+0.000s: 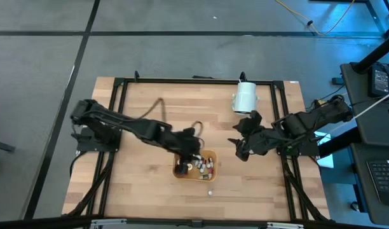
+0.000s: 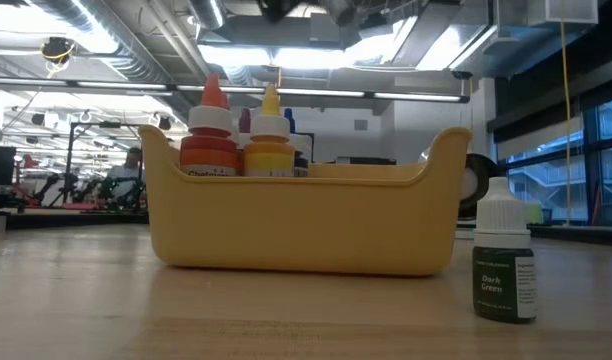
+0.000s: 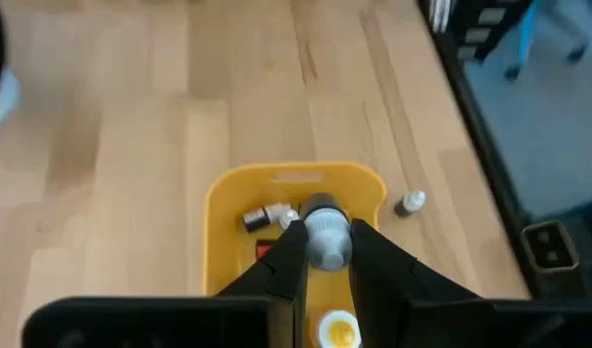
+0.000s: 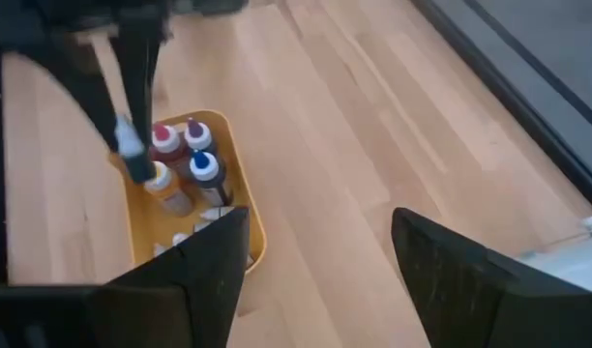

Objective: Pick & Place food coloring
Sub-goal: Put the small black food coloring bottle in the yellow bin

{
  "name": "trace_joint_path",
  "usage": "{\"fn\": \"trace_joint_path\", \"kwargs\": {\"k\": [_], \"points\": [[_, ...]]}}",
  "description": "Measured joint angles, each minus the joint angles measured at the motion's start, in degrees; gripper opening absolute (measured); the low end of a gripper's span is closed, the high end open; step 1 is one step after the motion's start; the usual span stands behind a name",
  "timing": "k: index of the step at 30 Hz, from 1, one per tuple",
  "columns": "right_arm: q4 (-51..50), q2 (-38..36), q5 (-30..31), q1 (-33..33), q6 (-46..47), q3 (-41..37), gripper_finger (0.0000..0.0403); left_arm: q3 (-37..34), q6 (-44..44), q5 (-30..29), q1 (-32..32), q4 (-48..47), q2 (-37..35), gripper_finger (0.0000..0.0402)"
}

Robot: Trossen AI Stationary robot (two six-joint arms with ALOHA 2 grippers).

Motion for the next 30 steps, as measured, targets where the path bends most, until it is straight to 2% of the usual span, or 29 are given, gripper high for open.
{"fn": "trace_joint_path", "kwargs": {"k": [5, 10, 18, 30], "points": [[-0.83, 1.01, 0.09, -0.07, -0.62, -0.03, 0.0255, 9.86, 0.52, 1.30, -0.01, -9.35, 8.64, 0.0051], [-2.80, 2.82, 0.09, -0.07, -0.67, -0.02, 0.0255, 14.31, 1.21, 1.42, -1.04, -11.73, 15.75, 0.0052], [-5.17, 6.15, 0.09, -0.07, -0.74, -0.02, 0.0255, 18.33, 1.79, 1.05, -3.82, -11.68, 23.19, 0.0053], [-6.90, 8.44, 0.02, -0.07, -0.91, -0.02, 0.0255, 18.29, 0.23, -2.12, -4.39, -12.98, 28.99, 0.0053]]}}
